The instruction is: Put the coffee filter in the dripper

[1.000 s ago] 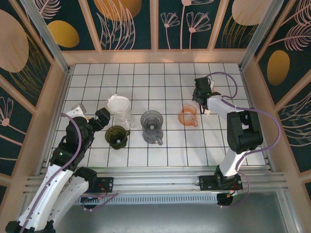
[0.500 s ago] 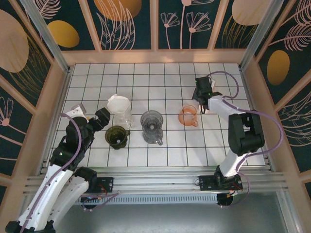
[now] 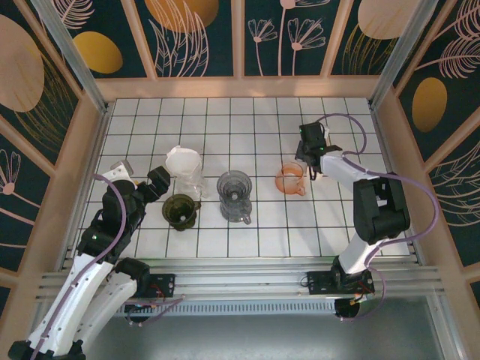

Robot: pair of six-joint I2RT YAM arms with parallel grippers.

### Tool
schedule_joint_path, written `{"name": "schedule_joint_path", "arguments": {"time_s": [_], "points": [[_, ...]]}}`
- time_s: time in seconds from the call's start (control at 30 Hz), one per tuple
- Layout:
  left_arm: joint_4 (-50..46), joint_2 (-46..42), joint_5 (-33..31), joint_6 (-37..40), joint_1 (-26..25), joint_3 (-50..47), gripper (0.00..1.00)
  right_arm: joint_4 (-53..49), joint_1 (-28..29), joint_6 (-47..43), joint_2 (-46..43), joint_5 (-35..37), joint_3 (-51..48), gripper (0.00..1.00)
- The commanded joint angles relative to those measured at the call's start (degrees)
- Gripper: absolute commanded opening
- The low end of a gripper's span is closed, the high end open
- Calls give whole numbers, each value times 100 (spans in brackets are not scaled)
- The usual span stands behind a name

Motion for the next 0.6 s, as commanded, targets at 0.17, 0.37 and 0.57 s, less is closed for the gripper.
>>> {"name": "schedule_joint_path", "arguments": {"time_s": [0.17, 0.37, 0.57], "points": [[147, -16, 14, 92, 33, -23, 99, -80, 9, -76, -397, 26, -257, 22], [102, -76, 9, 93, 34, -34, 99, -123, 5, -102, -306, 66, -130, 16], [75, -109, 16, 84, 34, -40, 99, -149, 12, -93, -381, 128, -104, 7]]}}
